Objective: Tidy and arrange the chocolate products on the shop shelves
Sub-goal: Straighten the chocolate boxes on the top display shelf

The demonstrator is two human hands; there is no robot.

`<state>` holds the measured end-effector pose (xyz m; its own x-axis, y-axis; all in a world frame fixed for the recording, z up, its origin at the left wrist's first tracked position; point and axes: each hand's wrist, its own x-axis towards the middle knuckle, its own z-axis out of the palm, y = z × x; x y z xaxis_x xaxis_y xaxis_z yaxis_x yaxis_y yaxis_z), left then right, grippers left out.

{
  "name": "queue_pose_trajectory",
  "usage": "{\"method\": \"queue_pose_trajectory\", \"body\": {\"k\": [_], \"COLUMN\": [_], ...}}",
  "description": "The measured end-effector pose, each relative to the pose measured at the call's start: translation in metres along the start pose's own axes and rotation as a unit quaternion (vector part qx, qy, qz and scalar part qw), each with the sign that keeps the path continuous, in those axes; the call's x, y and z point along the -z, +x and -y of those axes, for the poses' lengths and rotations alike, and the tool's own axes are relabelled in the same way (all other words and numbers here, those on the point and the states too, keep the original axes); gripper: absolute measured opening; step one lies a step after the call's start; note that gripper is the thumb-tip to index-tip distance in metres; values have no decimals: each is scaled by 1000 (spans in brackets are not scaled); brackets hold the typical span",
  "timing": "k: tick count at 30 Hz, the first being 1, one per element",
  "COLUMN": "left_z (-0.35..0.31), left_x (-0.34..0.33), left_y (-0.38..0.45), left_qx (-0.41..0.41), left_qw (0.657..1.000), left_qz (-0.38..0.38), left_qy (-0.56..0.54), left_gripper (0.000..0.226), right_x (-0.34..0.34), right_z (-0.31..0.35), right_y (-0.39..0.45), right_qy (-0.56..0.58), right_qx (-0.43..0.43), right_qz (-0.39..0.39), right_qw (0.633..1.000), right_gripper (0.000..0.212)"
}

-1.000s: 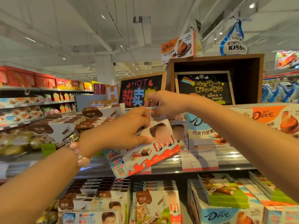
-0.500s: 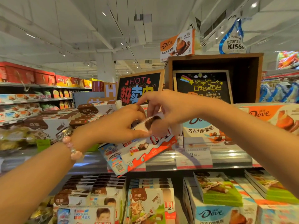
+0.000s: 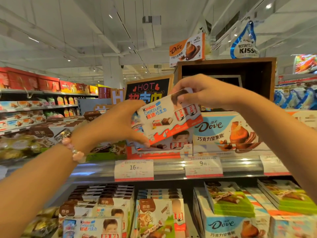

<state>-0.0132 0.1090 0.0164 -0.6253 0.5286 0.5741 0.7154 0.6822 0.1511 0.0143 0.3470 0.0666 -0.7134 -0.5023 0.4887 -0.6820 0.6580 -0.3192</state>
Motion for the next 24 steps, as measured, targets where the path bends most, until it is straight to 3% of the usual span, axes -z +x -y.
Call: {"method": "queue_pose_trajectory", "body": {"k": [2, 6, 9, 12, 16, 18, 22, 24], "left_z": [0, 4, 6, 5, 0, -1, 1, 3], "left_x": [3, 4, 1, 0, 1, 1, 0, -1], "left_y": [4, 8, 11, 16, 21, 20, 17, 15], "left_qx": [-5, -3, 29, 25, 20, 12, -27, -29], "left_qw": [1000, 999, 996, 987, 981, 982, 985, 987], "left_qz": [16, 16, 12, 61, 140, 134, 126, 125], "left_qy": [6, 43, 84, 145, 133, 132, 111, 93], "left_gripper": [75, 118, 126, 108, 85, 79, 45, 41], "right_x": [11, 30, 39, 38, 20, 7, -15, -24], "right_z": [-2, -11, -20, -27, -33, -36, -38, -39], "right_y": [-4, -11, -13, -8, 7, 14, 24, 28], "right_qy": [27, 74, 146, 171, 174, 188, 234, 244], "right_qx": [-12, -52, -86, -96, -95, -88, -84, -88], "right_qz": [-34, -117, -203, -286, -337, -348, -348, -331], "right_qw": [999, 989, 964, 938, 920, 914, 904, 907], "right_gripper": [19, 20, 20, 19, 16, 17, 20, 20]}}
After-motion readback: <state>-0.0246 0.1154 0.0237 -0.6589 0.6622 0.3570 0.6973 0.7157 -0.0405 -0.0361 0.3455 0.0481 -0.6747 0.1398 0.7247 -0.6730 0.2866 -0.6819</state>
